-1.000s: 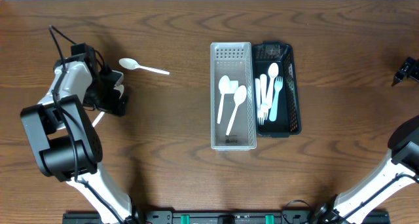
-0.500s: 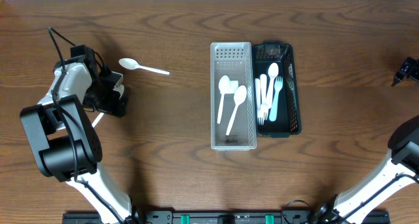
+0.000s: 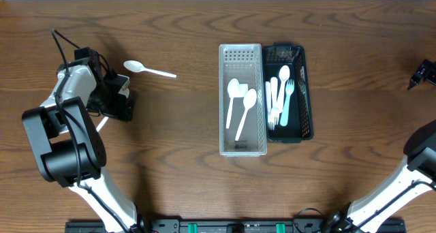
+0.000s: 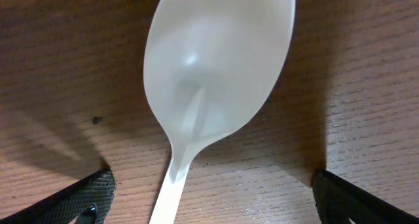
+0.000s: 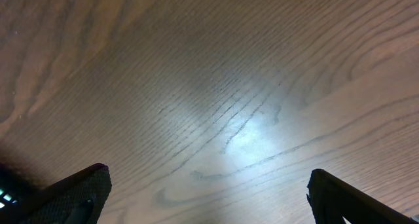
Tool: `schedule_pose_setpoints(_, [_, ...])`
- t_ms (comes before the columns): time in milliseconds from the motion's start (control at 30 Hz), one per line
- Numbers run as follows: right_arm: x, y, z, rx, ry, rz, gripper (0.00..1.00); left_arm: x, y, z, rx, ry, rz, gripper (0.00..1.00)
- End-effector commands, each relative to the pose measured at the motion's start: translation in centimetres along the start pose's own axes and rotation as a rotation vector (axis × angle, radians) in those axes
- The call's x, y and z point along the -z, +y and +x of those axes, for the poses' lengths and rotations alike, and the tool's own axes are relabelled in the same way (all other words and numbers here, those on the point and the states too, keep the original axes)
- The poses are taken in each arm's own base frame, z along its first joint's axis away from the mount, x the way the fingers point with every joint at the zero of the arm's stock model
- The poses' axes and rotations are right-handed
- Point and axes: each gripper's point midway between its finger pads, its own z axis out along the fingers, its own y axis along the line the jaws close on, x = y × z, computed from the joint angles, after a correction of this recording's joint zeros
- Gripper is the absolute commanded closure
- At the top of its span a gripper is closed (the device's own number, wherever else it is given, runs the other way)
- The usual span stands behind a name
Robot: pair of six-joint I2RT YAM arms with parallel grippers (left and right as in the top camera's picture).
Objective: Pack container
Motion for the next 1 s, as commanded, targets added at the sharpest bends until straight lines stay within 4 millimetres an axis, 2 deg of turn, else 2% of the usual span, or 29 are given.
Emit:
schedule_pose_setpoints(0, [-0.1, -0.2, 0.0, -0.016, 0.002, 0.001, 0.01, -2.1, -1.1, 0.6, -0.003, 0.035, 0.070, 0.07])
schedule_pose_setpoints(300, [-0.1, -0.2, 0.0, -0.016, 0.002, 0.001, 0.01, -2.1, -0.4, -0.5, 0.008, -0.007, 0.044, 0.40])
schedule_pose_setpoints(467, [-0.1, -0.2, 0.0, -0.016, 0.002, 0.001, 0.01, -1.8, -0.2, -0.9, 0.010, -0.019, 0.036, 0.72])
schedule_pose_setpoints(500, [-0.1, -0.2, 0.0, -0.016, 0.002, 0.001, 0.01, -1.7, 0.0, -1.1, 0.017, -0.025, 0.032, 0.76])
schedule_pose_setpoints(767, [-0.1, -0.2, 0.0, -0.016, 0.002, 0.001, 0.01, -0.6, 0.6, -2.2, 0.068, -0.060, 0.012, 0.81])
schedule_pose_setpoints(867, [-0.1, -0.2, 0.0, -0.016, 0.002, 0.001, 0.01, 0.8, 0.9, -2.7, 0.085, -0.094, -0.006, 0.81])
schedule_pose_setpoints(967, [-0.1, -0.2, 0.0, -0.016, 0.002, 0.001, 0.01, 3.0, 1.3, -3.9, 0.100, -0.153, -0.038, 0.81])
